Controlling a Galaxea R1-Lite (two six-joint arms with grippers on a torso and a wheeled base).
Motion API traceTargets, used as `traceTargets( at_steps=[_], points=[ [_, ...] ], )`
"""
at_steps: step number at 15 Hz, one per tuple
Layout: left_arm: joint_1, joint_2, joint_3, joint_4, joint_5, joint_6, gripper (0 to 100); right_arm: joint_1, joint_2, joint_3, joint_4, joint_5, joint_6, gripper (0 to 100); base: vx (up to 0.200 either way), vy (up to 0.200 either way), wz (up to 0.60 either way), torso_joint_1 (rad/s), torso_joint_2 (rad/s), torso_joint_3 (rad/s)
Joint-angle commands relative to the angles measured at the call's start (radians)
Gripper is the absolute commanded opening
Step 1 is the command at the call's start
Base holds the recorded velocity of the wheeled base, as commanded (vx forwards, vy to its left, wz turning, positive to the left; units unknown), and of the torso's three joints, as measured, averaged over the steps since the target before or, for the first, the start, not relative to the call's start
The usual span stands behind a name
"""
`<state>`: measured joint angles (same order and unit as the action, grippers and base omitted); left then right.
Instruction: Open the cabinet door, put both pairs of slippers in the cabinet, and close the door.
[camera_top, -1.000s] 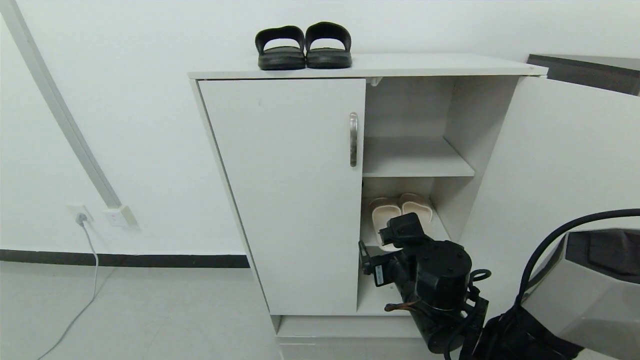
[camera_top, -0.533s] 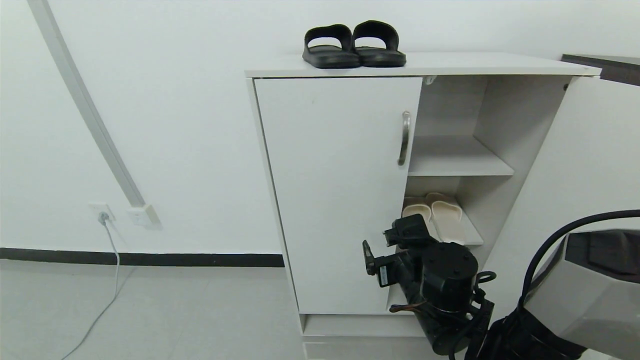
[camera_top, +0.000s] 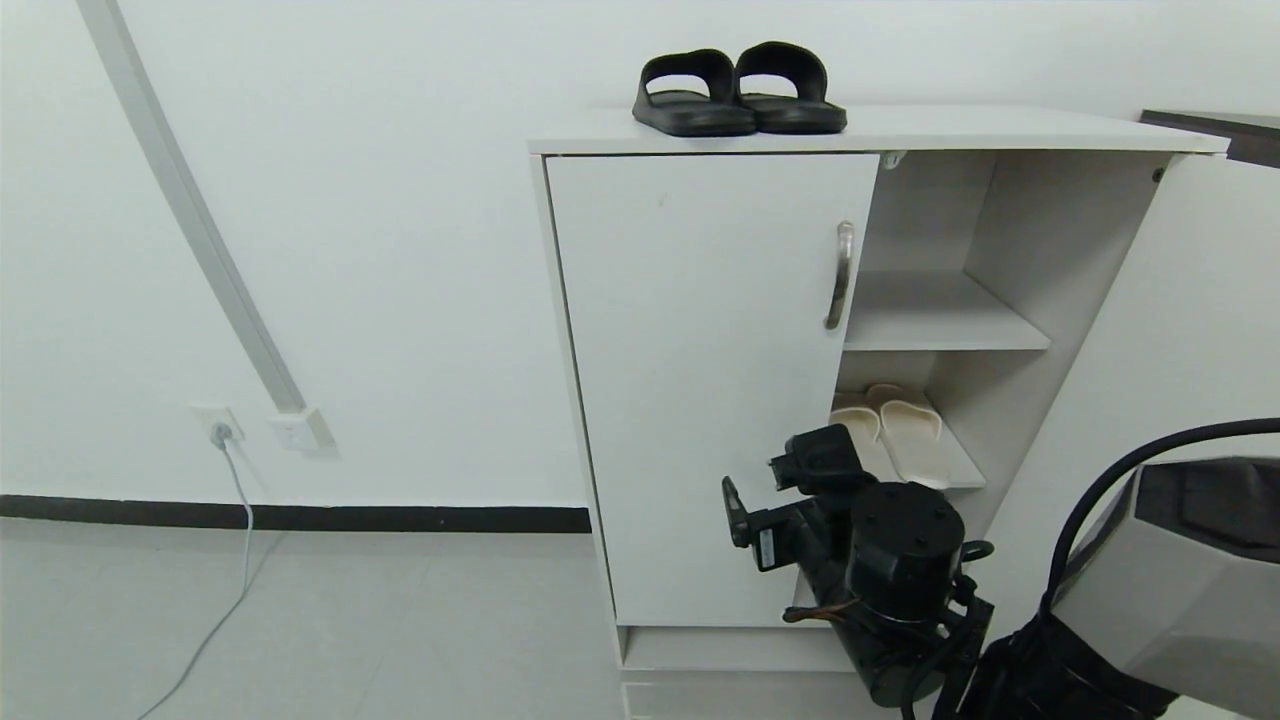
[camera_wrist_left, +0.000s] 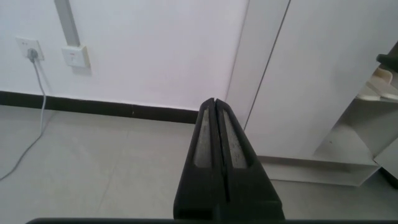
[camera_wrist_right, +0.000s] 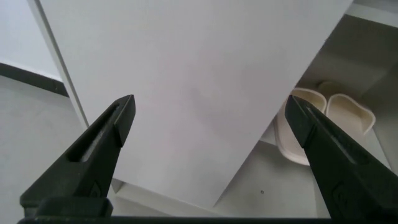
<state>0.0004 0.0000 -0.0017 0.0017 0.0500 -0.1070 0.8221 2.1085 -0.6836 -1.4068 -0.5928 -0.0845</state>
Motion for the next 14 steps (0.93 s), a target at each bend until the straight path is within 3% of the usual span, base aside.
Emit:
traceTargets(
  at_steps=[1, 14],
  points=[
    [0.001, 0.000, 0.000, 0.000, 0.001, 0.000, 0, -0.009, -0.010, 0.003, 0.000, 0.021, -0.005, 100, 0.000, 0.000, 0.00, 0.000, 0.00, 0.000],
    [0.001, 0.000, 0.000, 0.000, -0.001, 0.001, 0, -0.014, 0.011, -0.017, -0.001, 0.050, -0.032, 100, 0.000, 0.000, 0.00, 0.000, -0.01, -0.003]
  ],
)
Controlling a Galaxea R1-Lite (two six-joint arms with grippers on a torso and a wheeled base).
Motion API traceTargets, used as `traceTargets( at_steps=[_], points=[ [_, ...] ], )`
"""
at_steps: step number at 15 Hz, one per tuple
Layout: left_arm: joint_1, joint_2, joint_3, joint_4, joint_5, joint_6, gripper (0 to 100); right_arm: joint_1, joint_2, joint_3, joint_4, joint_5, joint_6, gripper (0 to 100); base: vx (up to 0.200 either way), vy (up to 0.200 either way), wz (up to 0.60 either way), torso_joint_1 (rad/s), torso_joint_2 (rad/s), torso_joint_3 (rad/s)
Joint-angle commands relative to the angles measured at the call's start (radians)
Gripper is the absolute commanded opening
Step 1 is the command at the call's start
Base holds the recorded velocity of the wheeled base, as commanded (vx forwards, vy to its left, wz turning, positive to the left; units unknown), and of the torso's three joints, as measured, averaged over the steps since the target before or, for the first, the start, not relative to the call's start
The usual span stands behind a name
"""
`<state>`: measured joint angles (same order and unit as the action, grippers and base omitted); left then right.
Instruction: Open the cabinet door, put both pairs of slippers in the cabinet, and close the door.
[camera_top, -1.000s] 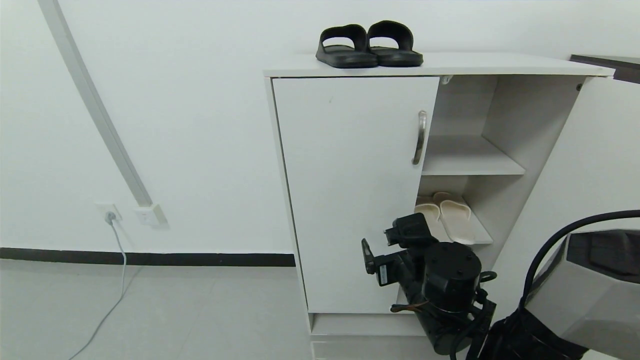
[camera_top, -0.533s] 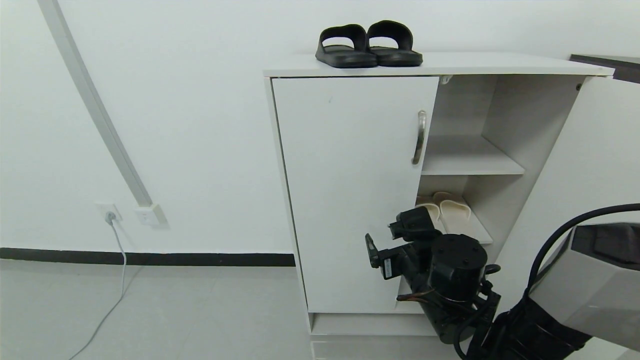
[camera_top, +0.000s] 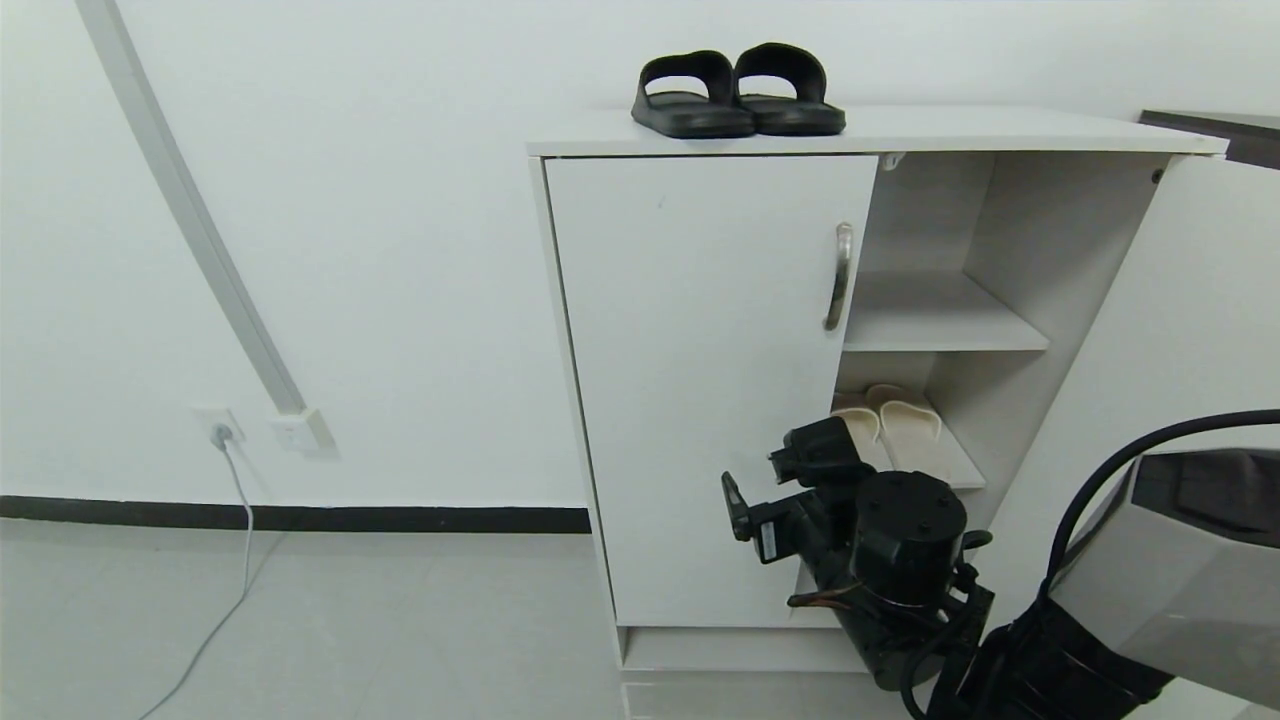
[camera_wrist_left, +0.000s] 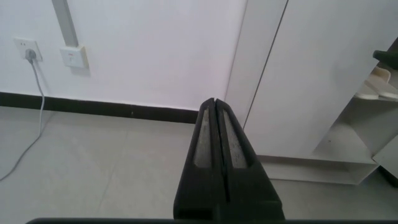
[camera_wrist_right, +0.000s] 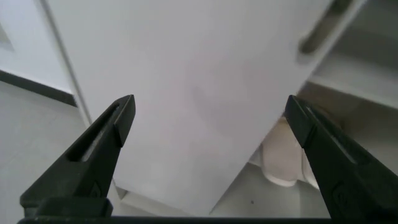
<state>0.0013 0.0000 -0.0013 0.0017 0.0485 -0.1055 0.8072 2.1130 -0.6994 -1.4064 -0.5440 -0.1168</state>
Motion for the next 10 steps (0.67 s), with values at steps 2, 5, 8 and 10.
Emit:
traceTargets(
  at_steps=[2, 5, 8, 10],
  points=[
    [0.000, 0.000, 0.000, 0.000, 0.001, 0.000, 0, 0.001, 0.007, -0.002, 0.000, 0.003, 0.000, 100, 0.000, 0.000, 0.00, 0.000, -0.20, -0.283],
    [0.000, 0.000, 0.000, 0.000, 0.001, 0.000, 0, 0.001, 0.007, -0.002, 0.000, 0.003, 0.000, 100, 0.000, 0.000, 0.00, 0.036, -0.36, -0.367],
    [0.000, 0.000, 0.000, 0.000, 0.001, 0.000, 0, 0.001, 0.007, 0.003, -0.002, 0.001, 0.000, 100, 0.000, 0.000, 0.00, 0.051, -0.51, -0.349],
    [0.000, 0.002, 0.000, 0.000, 0.001, 0.000, 0, 0.001, 0.007, 0.006, -0.002, 0.001, 0.000, 100, 0.000, 0.000, 0.00, 0.112, -0.46, -0.344]
  ],
)
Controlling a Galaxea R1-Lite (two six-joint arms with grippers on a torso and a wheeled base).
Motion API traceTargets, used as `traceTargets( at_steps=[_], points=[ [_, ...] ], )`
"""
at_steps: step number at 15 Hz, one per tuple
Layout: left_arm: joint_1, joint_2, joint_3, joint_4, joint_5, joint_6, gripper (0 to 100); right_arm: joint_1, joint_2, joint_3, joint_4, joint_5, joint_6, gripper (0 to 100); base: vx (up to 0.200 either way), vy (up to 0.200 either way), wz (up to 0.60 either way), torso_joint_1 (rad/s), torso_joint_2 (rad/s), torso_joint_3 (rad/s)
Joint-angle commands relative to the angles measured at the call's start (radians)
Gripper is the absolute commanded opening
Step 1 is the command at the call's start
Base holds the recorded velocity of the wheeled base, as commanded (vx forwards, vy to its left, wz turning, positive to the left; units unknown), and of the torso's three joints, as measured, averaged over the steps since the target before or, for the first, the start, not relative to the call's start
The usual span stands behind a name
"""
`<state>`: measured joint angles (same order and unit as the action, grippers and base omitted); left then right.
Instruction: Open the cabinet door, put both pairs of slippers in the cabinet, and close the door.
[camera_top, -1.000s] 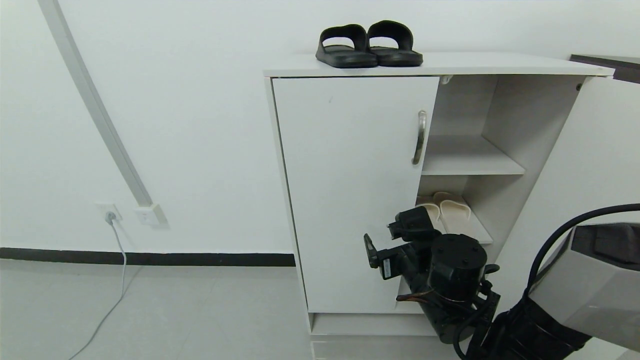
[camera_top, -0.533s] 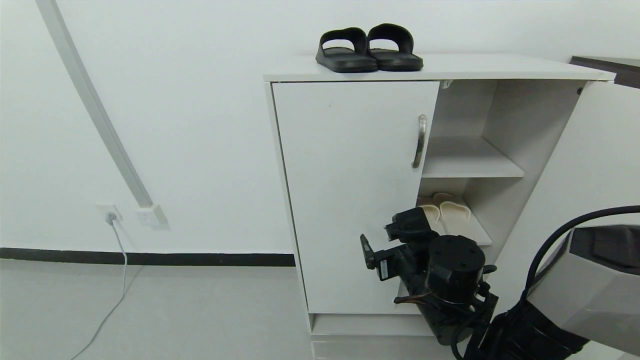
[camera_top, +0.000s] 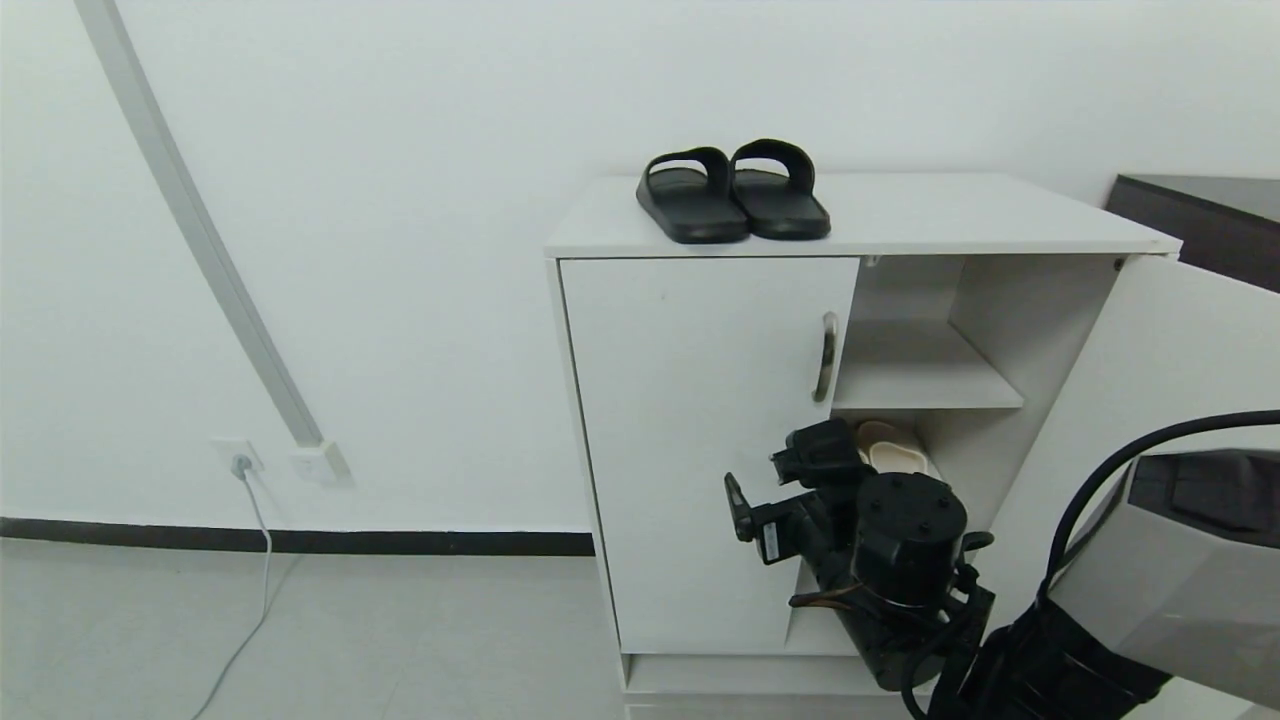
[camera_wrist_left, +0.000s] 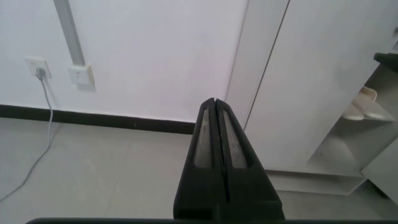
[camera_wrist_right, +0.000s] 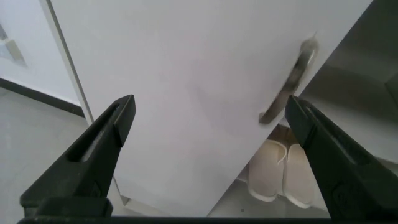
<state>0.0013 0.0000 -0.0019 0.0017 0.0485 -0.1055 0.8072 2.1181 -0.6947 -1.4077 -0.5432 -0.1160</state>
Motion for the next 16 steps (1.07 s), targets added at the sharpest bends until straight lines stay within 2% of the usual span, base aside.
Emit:
traceTargets(
  at_steps=[1, 7, 16],
  points=[
    [0.000, 0.000, 0.000, 0.000, 0.001, 0.000, 0, 0.001, 0.002, 0.000, 0.001, 0.002, -0.001, 100, 0.000, 0.000, 0.00, 0.124, -0.47, -0.344],
    [0.000, 0.000, 0.000, 0.000, 0.001, 0.000, 0, 0.004, 0.011, 0.000, -0.001, 0.000, -0.001, 100, 0.000, 0.000, 0.00, 0.151, -0.47, -0.321],
    [0.000, 0.002, 0.000, 0.000, 0.001, 0.000, 0, 0.004, 0.017, -0.003, -0.001, 0.000, -0.001, 100, 0.000, 0.000, 0.00, 0.203, -0.51, -0.314]
  ],
)
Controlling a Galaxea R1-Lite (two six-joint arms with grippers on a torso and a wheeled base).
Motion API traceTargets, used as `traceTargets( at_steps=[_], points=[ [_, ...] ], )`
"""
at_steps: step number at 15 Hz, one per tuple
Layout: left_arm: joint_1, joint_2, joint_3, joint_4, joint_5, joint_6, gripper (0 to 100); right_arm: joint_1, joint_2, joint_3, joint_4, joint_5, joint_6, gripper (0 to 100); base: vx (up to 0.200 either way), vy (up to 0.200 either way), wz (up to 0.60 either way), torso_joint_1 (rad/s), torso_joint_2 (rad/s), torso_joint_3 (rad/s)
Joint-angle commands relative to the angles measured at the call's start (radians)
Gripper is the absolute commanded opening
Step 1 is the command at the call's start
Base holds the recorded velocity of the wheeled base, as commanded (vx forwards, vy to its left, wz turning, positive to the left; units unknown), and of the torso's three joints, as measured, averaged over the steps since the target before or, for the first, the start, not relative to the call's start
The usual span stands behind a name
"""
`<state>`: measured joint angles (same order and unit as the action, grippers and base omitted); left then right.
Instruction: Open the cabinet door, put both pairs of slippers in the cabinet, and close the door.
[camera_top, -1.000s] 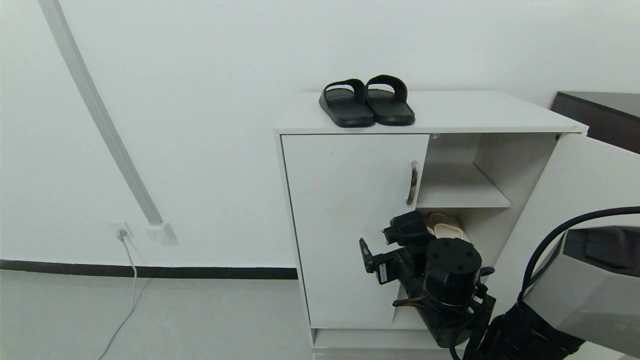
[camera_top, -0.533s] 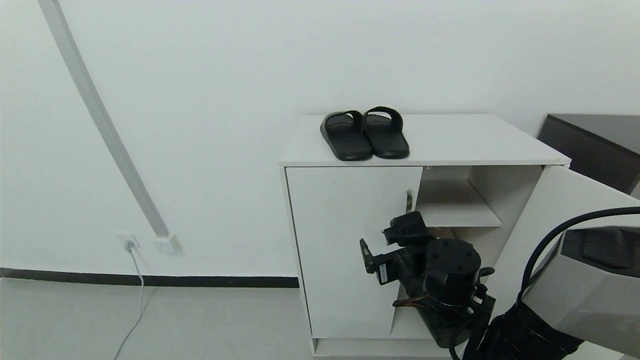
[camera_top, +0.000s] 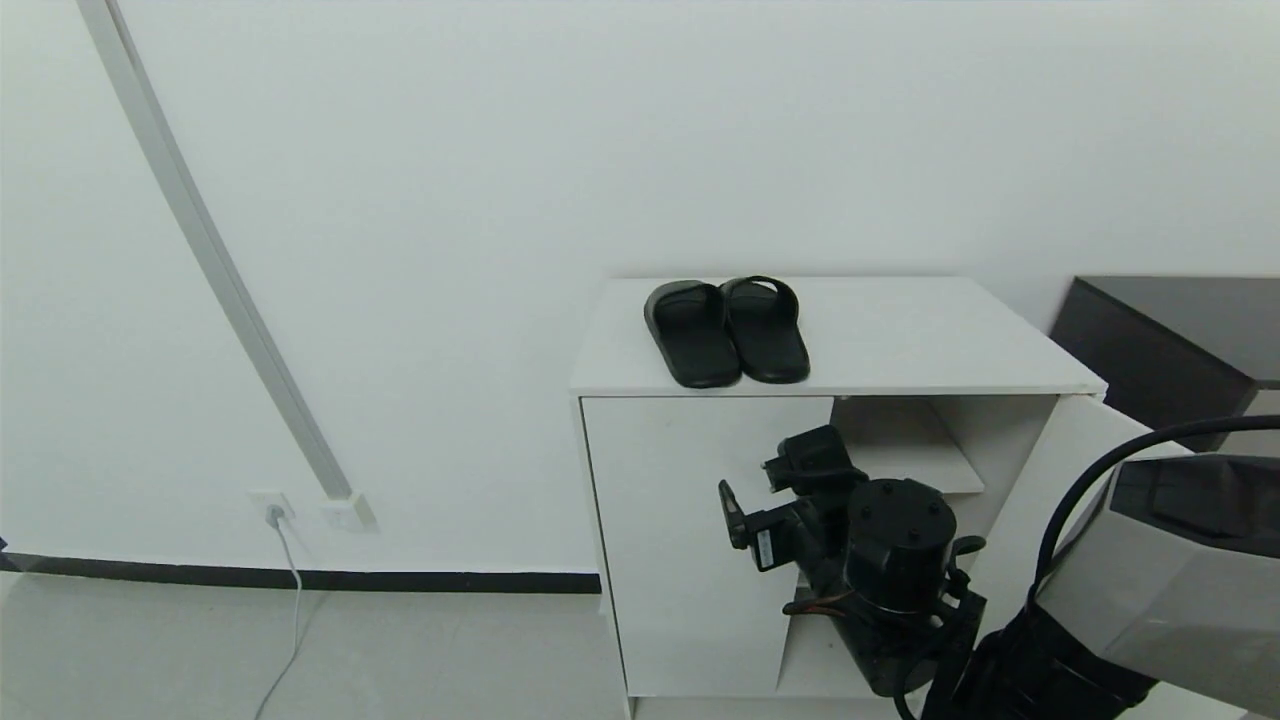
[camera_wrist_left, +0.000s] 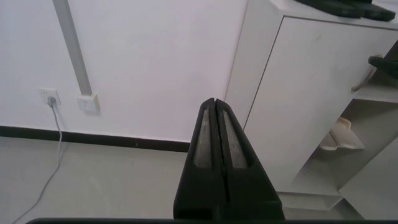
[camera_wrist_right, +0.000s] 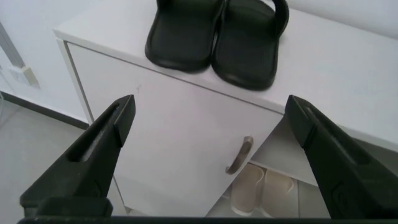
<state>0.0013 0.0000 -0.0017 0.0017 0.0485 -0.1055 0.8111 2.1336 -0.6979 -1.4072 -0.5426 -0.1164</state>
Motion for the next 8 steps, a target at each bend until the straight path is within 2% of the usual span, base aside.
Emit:
traceTargets(
  at_steps=[1, 8],
  points=[
    [0.000, 0.002, 0.000, 0.000, 0.001, 0.000, 0, 0.000, 0.000, 0.003, -0.002, 0.000, 0.000, 100, 0.000, 0.000, 0.00, 0.232, -0.55, -0.320],
    [0.000, 0.000, 0.000, 0.000, 0.001, 0.000, 0, 0.003, 0.000, 0.009, -0.010, 0.000, -0.002, 100, 0.000, 0.000, 0.00, 0.256, -0.58, -0.326]
  ],
)
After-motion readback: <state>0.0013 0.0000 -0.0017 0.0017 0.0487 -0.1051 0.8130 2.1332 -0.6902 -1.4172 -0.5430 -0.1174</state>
